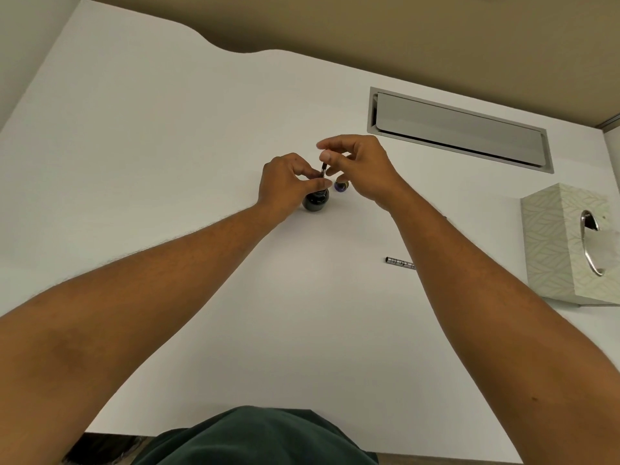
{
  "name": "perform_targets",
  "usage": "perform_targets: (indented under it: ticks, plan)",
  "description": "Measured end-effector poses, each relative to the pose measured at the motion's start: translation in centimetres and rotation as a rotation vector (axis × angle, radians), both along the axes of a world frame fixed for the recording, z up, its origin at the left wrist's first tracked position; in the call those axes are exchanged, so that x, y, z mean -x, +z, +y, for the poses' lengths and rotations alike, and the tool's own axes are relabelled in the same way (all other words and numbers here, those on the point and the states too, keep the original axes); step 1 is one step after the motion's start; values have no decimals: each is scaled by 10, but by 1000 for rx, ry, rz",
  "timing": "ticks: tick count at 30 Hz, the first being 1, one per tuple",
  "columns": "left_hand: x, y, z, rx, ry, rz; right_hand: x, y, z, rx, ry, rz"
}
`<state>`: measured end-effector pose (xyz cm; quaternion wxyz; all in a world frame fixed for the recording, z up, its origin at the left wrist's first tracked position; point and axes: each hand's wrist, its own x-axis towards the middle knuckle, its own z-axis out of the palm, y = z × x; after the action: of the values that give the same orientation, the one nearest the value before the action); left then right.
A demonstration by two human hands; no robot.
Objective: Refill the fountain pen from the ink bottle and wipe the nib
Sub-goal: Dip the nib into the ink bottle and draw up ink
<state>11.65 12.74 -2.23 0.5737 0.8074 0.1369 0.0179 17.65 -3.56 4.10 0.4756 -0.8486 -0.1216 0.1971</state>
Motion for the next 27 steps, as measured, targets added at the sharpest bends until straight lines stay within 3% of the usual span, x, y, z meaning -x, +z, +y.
perform_targets:
  ticks: [9,15,23,27]
  plan:
    - [1,-1,-2,-6,11,-7,5,-1,8,54,-181,-136]
    - [1,0,0,-5,8,-1,-1,3,0,1,-1,-8]
    - [2,2,-1,0,9,7,4,1,10,57,-195,-151]
    - [1,3,1,-5,15,21,2,0,5,-13,-67,-24]
